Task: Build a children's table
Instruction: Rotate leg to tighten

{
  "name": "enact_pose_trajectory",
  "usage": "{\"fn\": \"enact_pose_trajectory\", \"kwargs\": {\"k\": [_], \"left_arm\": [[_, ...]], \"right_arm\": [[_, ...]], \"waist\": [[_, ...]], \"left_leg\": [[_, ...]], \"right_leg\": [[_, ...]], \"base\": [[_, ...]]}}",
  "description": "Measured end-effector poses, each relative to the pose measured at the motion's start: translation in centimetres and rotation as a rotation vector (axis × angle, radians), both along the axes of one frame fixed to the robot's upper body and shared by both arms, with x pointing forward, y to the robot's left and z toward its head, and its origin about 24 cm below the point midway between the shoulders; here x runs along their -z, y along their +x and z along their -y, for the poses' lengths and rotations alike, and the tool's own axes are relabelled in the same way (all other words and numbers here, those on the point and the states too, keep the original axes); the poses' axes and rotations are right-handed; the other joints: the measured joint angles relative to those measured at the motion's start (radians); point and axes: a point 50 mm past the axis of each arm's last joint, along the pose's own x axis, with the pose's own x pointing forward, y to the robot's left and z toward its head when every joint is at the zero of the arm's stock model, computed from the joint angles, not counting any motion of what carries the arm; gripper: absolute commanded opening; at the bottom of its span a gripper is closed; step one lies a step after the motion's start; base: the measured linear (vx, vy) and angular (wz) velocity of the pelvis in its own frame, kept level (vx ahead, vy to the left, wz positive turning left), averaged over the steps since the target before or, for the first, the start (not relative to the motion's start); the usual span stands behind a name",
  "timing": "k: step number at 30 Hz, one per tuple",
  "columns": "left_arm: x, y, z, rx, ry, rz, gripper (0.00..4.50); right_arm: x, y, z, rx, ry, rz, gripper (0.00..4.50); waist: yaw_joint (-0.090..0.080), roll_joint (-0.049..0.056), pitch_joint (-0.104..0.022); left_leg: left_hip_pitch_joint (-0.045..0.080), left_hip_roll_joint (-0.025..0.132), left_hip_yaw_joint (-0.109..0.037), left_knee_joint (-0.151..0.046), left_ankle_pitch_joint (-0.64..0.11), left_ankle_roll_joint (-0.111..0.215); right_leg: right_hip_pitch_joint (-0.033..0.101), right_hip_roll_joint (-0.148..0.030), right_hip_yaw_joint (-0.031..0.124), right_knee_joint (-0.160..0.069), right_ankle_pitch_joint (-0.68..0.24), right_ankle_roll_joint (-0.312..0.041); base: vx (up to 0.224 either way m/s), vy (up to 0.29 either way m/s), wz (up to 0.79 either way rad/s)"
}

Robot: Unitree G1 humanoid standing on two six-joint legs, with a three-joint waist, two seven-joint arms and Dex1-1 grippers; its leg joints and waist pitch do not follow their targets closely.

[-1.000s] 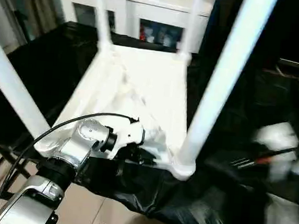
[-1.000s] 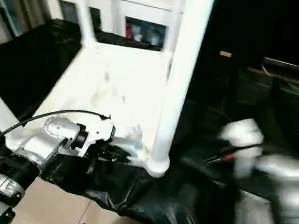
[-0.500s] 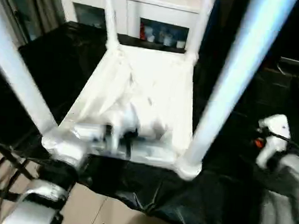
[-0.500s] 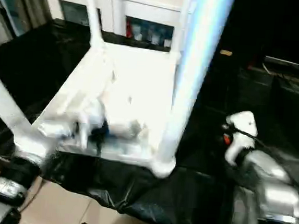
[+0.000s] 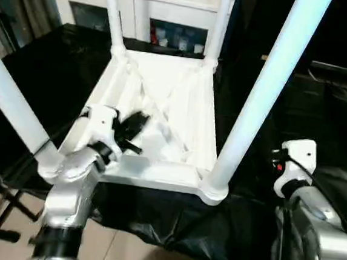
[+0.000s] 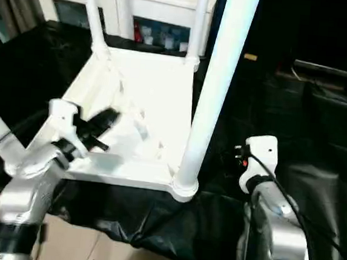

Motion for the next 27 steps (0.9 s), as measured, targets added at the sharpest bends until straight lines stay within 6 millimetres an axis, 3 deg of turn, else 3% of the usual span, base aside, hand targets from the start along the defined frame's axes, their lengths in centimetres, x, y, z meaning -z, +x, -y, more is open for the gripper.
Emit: {"fn": "enact_pose_trajectory", "kwargs": {"k": [3, 8, 14, 18, 19, 21, 23, 24, 25, 26, 27], "left_arm": [[0.8, -0.4, 0.0, -0.028, 0.012, -0.052, 1.14], [0.5, -0.8, -0.2, -0.062, 0.049, -0.056, 1.14], [0.9, -1.5, 0.1, -0.042, 0.069, -0.075, 1.14], [0.9, -1.5, 0.1, -0.041, 0.073, -0.08, 1.14], [0.8, -1.5, 0.1, -0.041, 0.073, -0.08, 1.14], [0.6, -1.5, 0.1, -0.044, 0.075, -0.076, 1.14], [0.7, -1.5, 0.1, -0.047, 0.073, -0.086, 1.14], [0.8, -1.6, 0.1, -0.047, 0.073, -0.094, 1.14], [1.1, -1.9, 0.0, -0.05, 0.066, -0.108, 1.14], [1.4, -2.3, -0.2, -0.055, 0.064, -0.116, 1.14], [1.8, -2.7, -0.5, -0.062, 0.061, -0.13, 1.14]], "right_arm": [[0.3, 0.0, -0.8, -0.012, -0.002, -0.016, 4.23], [0.4, 0.1, -0.9, 0.001, -0.016, -0.021, 4.23], [0.5, -0.1, -0.5, 0.011, -0.033, -0.031, 4.23], [0.9, -0.4, -0.3, 0.026, -0.036, -0.046, 4.23], [0.9, -0.4, -0.2, 0.026, -0.038, -0.045, 4.23], [0.7, -0.4, -0.2, 0.027, -0.042, -0.04, 4.23], [0.7, -0.4, -0.2, 0.028, -0.043, -0.041, 4.23], [0.8, -0.4, -0.2, 0.028, -0.042, -0.043, 4.23], [0.8, -0.5, -0.2, 0.026, -0.041, -0.044, 4.23], [0.8, -0.5, -0.3, 0.025, -0.039, -0.042, 4.23], [0.7, -0.4, -0.3, 0.022, -0.037, -0.039, 4.23]], "waist": [[0.002, -0.002, 0.001], [0.005, -0.003, 0.001], [0.002, -0.003, 0.001], [0.002, -0.001, -0.001], [0.002, 0.0, -0.003], [0.002, -0.003, -0.015], [0.002, -0.001, -0.017], [0.002, 0.0, -0.016], [0.001, 0.004, -0.014], [-0.006, 0.009, -0.01], [-0.017, 0.023, 0.001]], "left_leg": [[-0.002, 0.0, 0.0, 0.001, 0.0, 0.0], [-0.019, 0.0, -0.002, 0.011, 0.0, 0.002], [-0.014, 0.0, -0.002, 0.012, -0.002, 0.004], [-0.019, 0.0, -0.002, 0.014, -0.001, 0.005], [-0.027, 0.0, -0.002, 0.019, 0.005, 0.013], [-0.07, -0.001, -0.001, 0.041, 0.012, 0.021], [-0.104, 0.002, -0.003, 0.054, 0.015, 0.038], [-0.111, 0.003, -0.003, 0.057, 0.019, 0.045], [-0.105, 0.011, -0.001, 0.06, 0.018, 0.043], [-0.093, 0.014, -0.002, 0.061, 0.013, 0.036], [-0.075, 0.021, -0.009, 0.062, 0.011, 0.034]], "right_leg": [[-0.001, 0.0, 0.0, 0.0, 0.001, -0.001], [-0.013, 0.0, 0.0, 0.0, 0.009, -0.005], [-0.007, 0.0, 0.002, -0.005, 0.008, 0.004], [-0.011, 0.001, 0.002, -0.004, 0.017, 0.0], [-0.017, 0.002, 0.001, -0.002, 0.02, -0.001], [-0.056, 0.002, -0.001, 0.012, 0.032, 0.003], [-0.083, 0.003, -0.003, 0.009, 0.045, -0.005], [-0.086, 0.003, -0.005, 0.005, 0.052, -0.006], [-0.077, 0.003, -0.011, -0.006, 0.055, -0.003], [-0.065, -0.002, -0.028, -0.016, 0.052, 0.003], [-0.042, -0.003, -0.056, -0.034, 0.045, 0.01]], "base": [[0.0, 0.0, 0.0], [0.0, 0.0, 0.0], [0.0, 0.0, 0.0], [0.0, 0.0, 0.0], [0.0, 0.0, 0.0], [0.0, 0.0, 0.0], [-0.096, 0.015, 0.0], [-0.195, 0.038, -0.02], [-0.148, 0.035, -0.01], [-0.166, 0.047, -0.14], [-0.214, 0.045, -0.21]]}}
